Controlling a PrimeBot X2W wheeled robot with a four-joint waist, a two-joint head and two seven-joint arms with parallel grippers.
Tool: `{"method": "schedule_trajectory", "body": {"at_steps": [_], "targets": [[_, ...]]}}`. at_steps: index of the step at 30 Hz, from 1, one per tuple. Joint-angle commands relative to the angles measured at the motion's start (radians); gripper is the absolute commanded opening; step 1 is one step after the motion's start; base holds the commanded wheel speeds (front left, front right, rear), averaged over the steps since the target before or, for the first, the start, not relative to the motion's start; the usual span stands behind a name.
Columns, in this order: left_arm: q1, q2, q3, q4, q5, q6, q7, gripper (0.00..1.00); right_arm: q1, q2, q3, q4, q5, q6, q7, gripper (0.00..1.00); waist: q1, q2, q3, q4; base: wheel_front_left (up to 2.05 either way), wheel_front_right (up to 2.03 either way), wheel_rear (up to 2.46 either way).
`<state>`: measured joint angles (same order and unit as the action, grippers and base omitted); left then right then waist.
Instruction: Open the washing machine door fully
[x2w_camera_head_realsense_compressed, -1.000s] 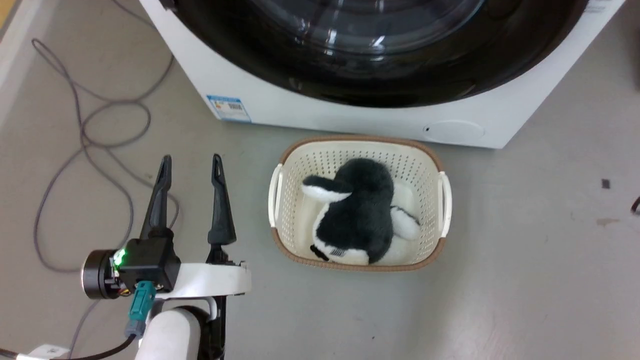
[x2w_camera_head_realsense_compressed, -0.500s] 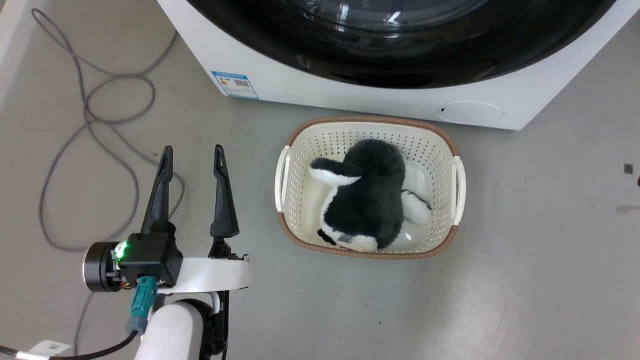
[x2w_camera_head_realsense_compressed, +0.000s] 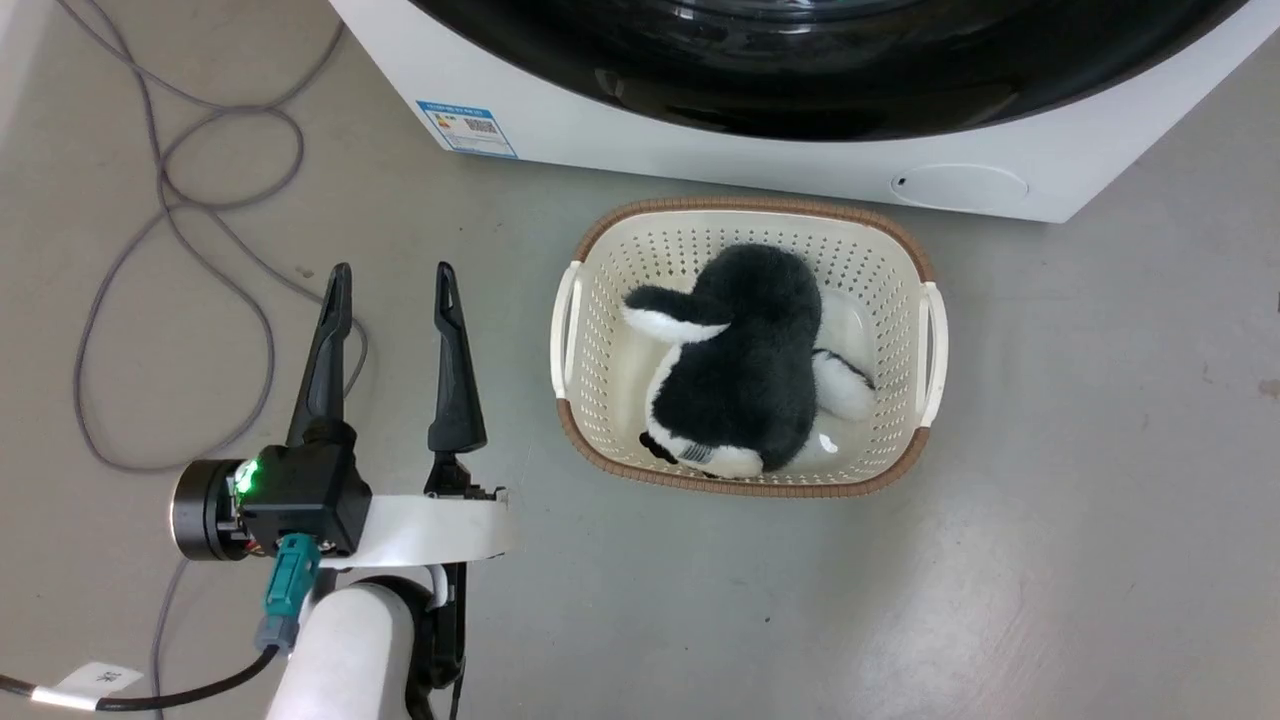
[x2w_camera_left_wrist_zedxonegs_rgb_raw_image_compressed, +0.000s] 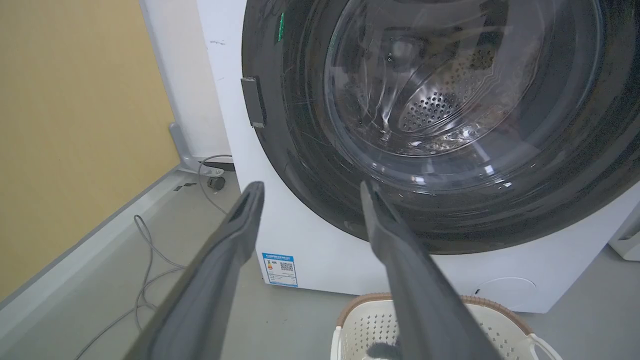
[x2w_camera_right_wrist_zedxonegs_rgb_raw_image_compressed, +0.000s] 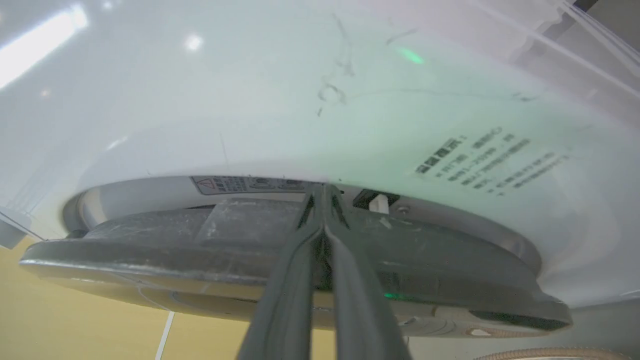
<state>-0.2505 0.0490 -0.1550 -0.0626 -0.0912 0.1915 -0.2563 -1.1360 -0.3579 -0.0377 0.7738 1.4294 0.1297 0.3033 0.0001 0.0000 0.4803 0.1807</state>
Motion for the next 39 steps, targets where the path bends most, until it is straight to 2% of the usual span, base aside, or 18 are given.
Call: {"method": "schedule_trajectory", "body": {"at_steps": [1, 11, 26, 39], "targets": [[-0.021, 0.001, -0.003, 0.001, -0.003, 0.004, -0.006, 1.0, -0.013, 0.004, 0.017, 0.001, 0.003, 0.001, 0.023, 0.0, -0.0001, 0.0, 0.002, 0.0, 0.0, 0.0, 0.0], [-0.01, 0.001, 0.003, 0.019, -0.003, -0.001, -0.006, 1.0, 0.069, 0.012, 0.055, -0.057, 0.048, 0.001, 0.108, 0.0, -0.0001, 0.0, -0.039, -0.012, 0.0, 0.0, 0.0], [0.035, 0.001, 0.025, 0.028, 0.015, -0.02, -0.006, 1.0, 0.268, 0.035, 0.129, -0.167, 0.081, 0.001, 0.176, 0.0, -0.0001, 0.0, -0.123, -0.054, 0.0, 0.0, 0.0], [0.094, 0.001, 0.041, 0.043, 0.022, -0.035, -0.006, 1.0, 0.485, 0.059, 0.211, -0.373, 0.116, 0.001, 0.266, 0.0, -0.0001, 0.0, -0.214, -0.072, 0.0, 0.0, 0.0]]}}
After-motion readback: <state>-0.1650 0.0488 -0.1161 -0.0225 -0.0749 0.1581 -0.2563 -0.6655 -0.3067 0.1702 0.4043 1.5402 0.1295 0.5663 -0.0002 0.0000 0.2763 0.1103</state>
